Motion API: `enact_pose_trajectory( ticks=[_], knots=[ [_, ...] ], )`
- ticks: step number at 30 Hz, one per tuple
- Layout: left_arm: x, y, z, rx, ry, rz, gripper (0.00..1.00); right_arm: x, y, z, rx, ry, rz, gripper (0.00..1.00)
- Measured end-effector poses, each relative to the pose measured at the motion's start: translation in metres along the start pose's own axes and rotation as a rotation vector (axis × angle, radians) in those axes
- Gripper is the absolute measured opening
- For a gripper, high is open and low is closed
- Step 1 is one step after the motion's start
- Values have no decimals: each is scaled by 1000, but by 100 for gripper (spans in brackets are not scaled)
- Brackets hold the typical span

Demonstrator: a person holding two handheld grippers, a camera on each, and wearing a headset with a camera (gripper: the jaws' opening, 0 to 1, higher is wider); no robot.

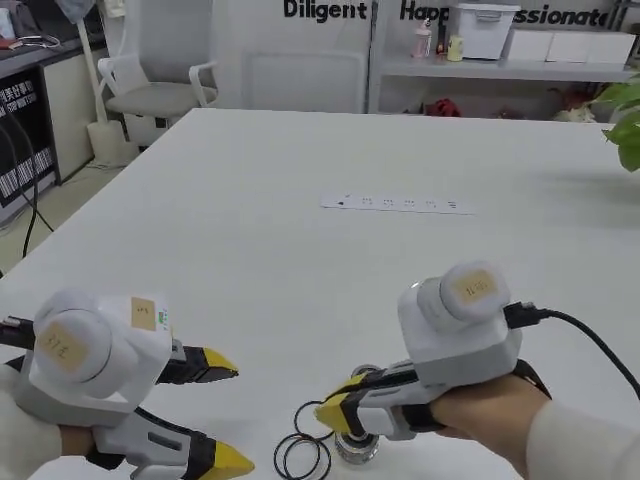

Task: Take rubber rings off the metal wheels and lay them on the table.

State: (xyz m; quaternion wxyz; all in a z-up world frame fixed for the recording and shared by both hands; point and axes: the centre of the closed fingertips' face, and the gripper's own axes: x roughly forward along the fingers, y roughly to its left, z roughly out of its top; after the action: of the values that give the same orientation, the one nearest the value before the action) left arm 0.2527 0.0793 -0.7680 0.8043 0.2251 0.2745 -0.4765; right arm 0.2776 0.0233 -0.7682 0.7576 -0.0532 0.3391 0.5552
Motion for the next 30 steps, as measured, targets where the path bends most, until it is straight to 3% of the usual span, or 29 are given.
enact_pose_trajectory(
  ticks=[18,30],
  knots=[
    [1,-2,-1,-2,7,-6,55,-28,-26,23,79,-116,-51,8],
    [1,-1,-2,-7,8,-7,55,-43,-46,30,127,-173,-93,10]
  ],
)
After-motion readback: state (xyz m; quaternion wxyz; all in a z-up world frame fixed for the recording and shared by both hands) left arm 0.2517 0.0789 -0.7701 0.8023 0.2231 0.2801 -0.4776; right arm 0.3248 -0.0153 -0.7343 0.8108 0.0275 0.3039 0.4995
